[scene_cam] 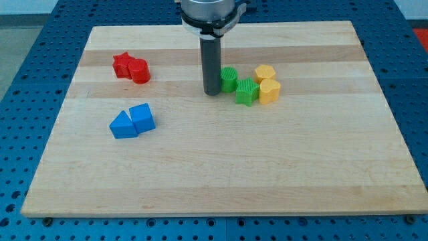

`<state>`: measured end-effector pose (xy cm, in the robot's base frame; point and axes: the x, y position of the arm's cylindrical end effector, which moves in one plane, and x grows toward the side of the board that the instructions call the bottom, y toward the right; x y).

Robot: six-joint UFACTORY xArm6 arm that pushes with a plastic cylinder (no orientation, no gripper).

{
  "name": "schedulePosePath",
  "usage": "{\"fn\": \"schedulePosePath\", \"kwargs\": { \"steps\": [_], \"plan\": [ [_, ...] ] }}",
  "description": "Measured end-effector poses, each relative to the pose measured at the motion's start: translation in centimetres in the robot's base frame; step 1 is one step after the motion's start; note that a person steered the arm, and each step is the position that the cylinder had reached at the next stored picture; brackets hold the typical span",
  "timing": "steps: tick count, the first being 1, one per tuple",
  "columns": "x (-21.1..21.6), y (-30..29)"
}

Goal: Move the blue triangle left and down

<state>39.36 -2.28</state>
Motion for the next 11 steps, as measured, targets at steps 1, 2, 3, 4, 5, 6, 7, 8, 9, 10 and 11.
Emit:
{"fn": "schedulePosePath", "kwargs": {
  "steps": [1, 2, 3, 4, 5, 6, 7, 8, 9, 10, 11],
  "plan": [
    [-0.2, -1.1],
    [-1.2, -1.7],
    [-1.9, -0.9],
    [-2.3, 1.4],
    [-2.5, 4.6],
    [-2.5, 4.3],
    [-1.7, 1.2],
    [0.3, -0.3],
    [1.7, -0.9],
    [4.3, -1.0],
    [7.9, -1.3]
  ]
}}
